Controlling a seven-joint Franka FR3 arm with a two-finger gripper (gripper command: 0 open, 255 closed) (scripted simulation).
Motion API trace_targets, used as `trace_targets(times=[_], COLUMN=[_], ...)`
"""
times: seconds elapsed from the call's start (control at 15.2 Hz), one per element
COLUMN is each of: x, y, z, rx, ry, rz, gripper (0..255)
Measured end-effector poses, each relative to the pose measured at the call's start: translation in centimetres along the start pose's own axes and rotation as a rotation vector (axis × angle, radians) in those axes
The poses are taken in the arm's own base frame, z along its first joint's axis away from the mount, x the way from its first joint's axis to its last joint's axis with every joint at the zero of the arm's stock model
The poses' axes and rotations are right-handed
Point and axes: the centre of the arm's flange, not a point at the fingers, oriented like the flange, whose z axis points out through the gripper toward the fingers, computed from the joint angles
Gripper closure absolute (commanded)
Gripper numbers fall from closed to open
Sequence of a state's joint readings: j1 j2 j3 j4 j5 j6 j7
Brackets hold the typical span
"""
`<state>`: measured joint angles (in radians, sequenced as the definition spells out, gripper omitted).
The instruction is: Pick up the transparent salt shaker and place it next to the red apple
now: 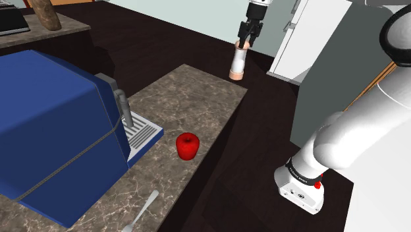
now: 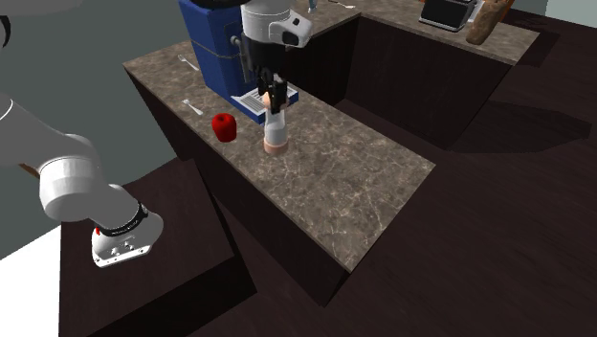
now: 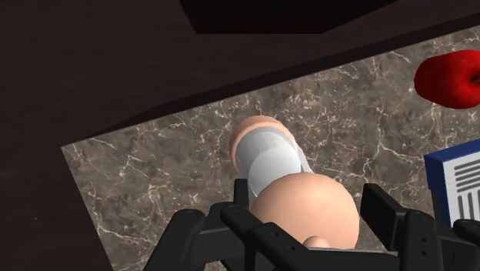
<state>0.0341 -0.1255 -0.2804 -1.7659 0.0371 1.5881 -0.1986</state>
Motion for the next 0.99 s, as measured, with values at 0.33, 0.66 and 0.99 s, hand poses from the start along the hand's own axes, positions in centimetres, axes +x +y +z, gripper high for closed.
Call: trace_targets(times=[0.33,0.66,0.99], x=[-2.5,-4.8,-7.1], y=[-5.8,-12.2,-18.1], z=[0.7,1.1,1.7], rx=[0.0,0.0,0.0], ry=[-0.001,0.0,0.0], rz=[0.0,-0.001,0.0], gripper=[255,255,255])
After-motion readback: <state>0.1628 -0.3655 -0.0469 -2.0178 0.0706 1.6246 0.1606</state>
